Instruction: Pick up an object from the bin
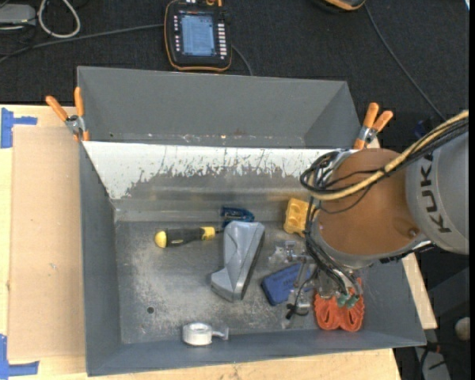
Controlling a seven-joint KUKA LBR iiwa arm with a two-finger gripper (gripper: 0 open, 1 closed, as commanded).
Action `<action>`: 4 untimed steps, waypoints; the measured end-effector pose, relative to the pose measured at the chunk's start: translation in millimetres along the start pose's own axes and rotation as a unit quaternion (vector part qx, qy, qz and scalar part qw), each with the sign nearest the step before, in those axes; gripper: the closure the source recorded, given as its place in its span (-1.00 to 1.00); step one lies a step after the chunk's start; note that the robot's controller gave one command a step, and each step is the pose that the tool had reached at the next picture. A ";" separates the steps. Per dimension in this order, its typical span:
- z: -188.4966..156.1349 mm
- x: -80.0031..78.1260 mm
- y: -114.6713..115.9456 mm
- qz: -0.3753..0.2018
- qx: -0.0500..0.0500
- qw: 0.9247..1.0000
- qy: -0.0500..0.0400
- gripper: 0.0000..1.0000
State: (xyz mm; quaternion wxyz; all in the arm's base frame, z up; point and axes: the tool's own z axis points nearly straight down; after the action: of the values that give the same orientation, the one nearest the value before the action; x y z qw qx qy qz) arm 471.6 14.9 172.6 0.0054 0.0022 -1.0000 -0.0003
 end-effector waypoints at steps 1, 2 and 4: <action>-3.9 -1.8 -0.1 0.001 0.000 1.000 -0.004 -1.00; 60.0 -49.1 -63.7 -0.172 0.001 0.985 -0.002 -1.00; 56.2 -63.3 -75.0 -0.270 -0.001 0.963 -0.002 -1.00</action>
Offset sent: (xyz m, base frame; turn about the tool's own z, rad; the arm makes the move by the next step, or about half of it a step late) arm 0.0494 -0.0619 -0.0584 -0.3495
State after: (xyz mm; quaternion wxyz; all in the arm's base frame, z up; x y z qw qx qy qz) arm 534.7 -59.7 115.7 0.0034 0.2726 -0.9621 -0.0029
